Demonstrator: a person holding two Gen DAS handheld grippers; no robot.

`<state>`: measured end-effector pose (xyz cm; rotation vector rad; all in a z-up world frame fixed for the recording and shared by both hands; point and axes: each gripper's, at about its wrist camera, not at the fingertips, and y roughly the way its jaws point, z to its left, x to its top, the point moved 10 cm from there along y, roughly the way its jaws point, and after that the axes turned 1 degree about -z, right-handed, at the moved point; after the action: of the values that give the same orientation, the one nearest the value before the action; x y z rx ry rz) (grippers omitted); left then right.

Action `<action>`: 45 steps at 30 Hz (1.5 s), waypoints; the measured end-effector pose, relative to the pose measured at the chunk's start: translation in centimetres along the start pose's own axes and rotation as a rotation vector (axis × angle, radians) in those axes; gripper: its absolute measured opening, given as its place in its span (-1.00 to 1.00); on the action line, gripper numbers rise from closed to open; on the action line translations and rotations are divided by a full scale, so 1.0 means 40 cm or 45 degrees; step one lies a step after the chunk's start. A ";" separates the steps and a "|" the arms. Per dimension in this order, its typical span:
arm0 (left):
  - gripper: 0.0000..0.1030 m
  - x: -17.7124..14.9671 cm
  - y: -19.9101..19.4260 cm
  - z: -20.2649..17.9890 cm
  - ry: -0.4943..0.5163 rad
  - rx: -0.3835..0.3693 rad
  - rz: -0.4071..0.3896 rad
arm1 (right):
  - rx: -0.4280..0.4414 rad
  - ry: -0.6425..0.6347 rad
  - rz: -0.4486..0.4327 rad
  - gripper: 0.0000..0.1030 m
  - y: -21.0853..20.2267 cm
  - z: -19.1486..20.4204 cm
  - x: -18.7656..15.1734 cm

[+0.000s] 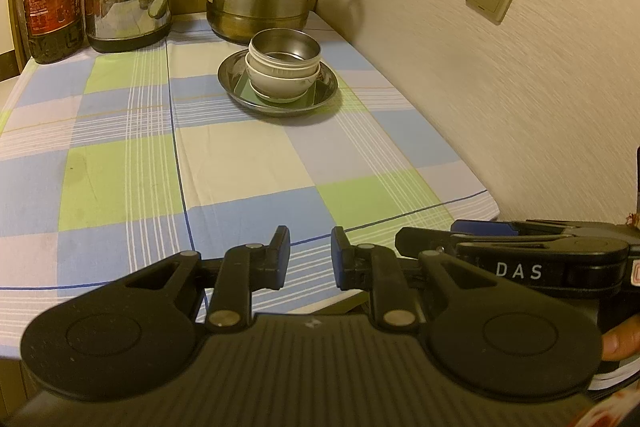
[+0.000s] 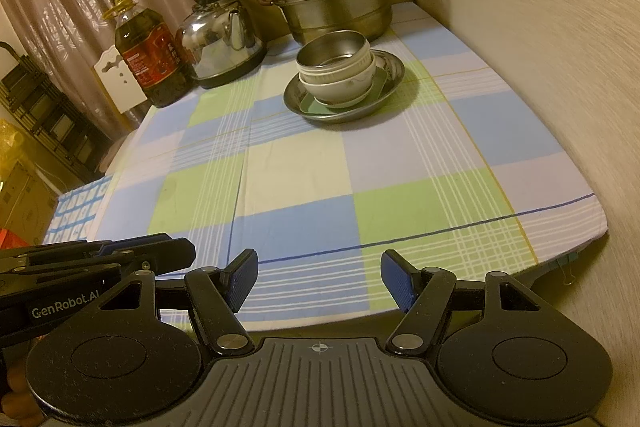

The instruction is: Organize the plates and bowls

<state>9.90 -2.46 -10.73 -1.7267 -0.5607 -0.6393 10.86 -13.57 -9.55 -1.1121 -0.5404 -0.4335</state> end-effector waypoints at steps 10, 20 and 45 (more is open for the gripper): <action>-0.64 -0.002 -0.001 -0.001 -0.001 0.004 -0.005 | 0.000 -0.003 -0.002 0.32 -0.002 0.002 0.000; -0.64 -0.002 -0.008 0.003 -0.006 0.003 -0.011 | 0.001 -0.002 -0.002 0.32 -0.002 0.002 0.000; -0.64 0.008 -0.011 0.003 0.000 0.005 -0.026 | -0.004 -0.004 -0.003 0.32 -0.003 0.014 0.005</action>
<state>9.84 -2.24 -10.23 -1.7195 -0.5799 -0.6521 10.86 -13.11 -9.16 -1.1154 -0.5443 -0.4346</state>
